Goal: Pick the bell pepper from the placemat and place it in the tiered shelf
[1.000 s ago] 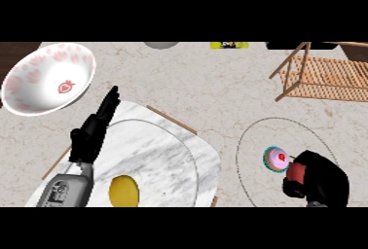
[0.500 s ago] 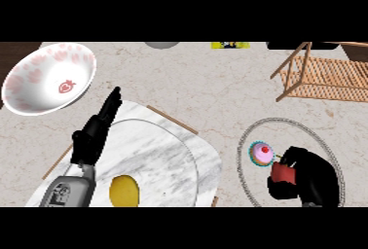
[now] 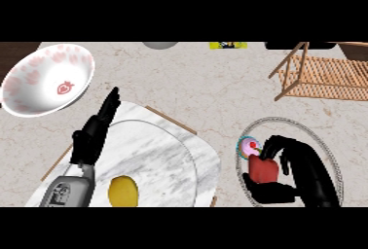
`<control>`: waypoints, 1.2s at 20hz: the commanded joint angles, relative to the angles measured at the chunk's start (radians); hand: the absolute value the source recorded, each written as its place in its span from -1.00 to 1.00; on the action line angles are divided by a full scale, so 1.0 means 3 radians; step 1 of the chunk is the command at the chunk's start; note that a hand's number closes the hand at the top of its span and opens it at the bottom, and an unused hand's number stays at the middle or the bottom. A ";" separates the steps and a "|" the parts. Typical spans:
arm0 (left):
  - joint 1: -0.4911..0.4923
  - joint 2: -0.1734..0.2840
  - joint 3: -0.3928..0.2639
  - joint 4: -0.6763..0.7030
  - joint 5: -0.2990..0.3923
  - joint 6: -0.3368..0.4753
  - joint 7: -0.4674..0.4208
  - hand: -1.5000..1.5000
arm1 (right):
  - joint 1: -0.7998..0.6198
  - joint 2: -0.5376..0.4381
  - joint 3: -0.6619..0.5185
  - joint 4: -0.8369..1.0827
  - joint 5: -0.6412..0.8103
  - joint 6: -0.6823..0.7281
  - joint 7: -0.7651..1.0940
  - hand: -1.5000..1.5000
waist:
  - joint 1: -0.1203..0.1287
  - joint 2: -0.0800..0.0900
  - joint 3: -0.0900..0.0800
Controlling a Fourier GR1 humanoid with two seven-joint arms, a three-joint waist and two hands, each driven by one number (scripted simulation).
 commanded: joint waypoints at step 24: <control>0.0036 -0.0043 0.0012 -0.0224 -0.0030 -0.0071 0.0140 0.00 | -0.1637 -0.1233 -0.2022 -0.1042 -0.0884 0.0505 0.1515 1.00 | 0.0033 0.0005 -0.0003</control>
